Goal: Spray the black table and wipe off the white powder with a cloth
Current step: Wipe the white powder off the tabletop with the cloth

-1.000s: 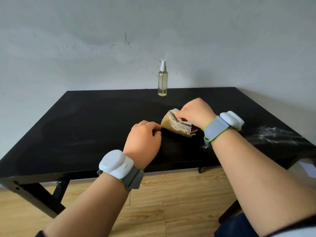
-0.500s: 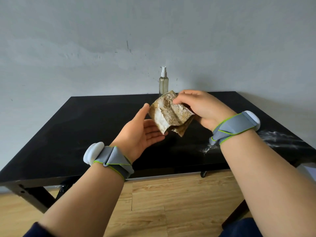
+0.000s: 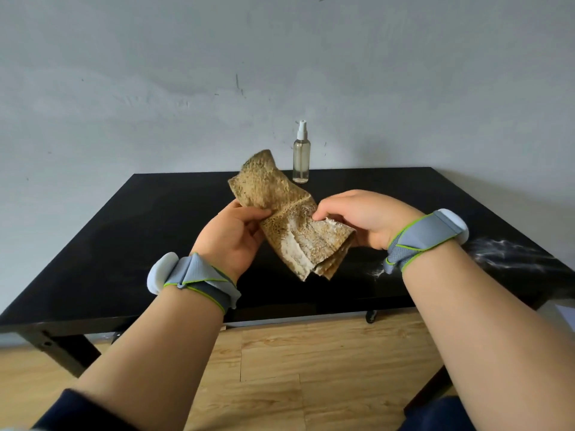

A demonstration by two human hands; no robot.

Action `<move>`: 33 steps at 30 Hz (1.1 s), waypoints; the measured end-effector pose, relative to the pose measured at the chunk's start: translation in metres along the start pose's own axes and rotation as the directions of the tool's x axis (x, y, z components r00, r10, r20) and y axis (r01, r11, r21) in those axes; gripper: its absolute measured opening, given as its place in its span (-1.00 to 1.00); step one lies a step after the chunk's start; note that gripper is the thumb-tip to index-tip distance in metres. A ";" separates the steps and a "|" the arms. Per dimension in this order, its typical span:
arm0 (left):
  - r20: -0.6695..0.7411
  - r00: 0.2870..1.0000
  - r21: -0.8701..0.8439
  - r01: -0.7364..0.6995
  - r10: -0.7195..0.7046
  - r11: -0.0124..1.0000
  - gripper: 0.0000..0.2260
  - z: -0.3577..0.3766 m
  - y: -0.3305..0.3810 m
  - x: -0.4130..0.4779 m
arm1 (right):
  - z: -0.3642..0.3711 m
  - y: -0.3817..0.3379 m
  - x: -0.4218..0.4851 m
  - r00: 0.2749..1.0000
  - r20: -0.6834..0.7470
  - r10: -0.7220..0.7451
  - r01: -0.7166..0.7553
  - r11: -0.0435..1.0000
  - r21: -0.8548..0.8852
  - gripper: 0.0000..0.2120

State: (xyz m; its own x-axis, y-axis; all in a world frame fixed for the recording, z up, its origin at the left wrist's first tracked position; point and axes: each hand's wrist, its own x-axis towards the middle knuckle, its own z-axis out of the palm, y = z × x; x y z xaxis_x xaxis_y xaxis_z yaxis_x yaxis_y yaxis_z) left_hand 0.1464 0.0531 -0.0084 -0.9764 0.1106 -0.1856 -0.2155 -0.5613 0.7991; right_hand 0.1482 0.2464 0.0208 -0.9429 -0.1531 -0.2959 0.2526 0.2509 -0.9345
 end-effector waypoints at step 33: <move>0.202 0.935 0.979 -0.188 0.292 -0.076 -0.67 -0.031 -0.025 -0.003 | 0.026 0.032 0.018 0.919 0.071 -0.388 0.218 0.351 -0.911 -0.74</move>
State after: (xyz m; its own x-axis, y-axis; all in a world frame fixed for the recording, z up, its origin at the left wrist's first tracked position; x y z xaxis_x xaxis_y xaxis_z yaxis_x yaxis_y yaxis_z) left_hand 0.1553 0.0413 -0.0454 -0.9789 0.1050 0.1752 0.1841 0.8251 0.5341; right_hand 0.1447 0.2270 -0.0195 -0.9492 -0.3054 0.0762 -0.3147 0.9251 -0.2124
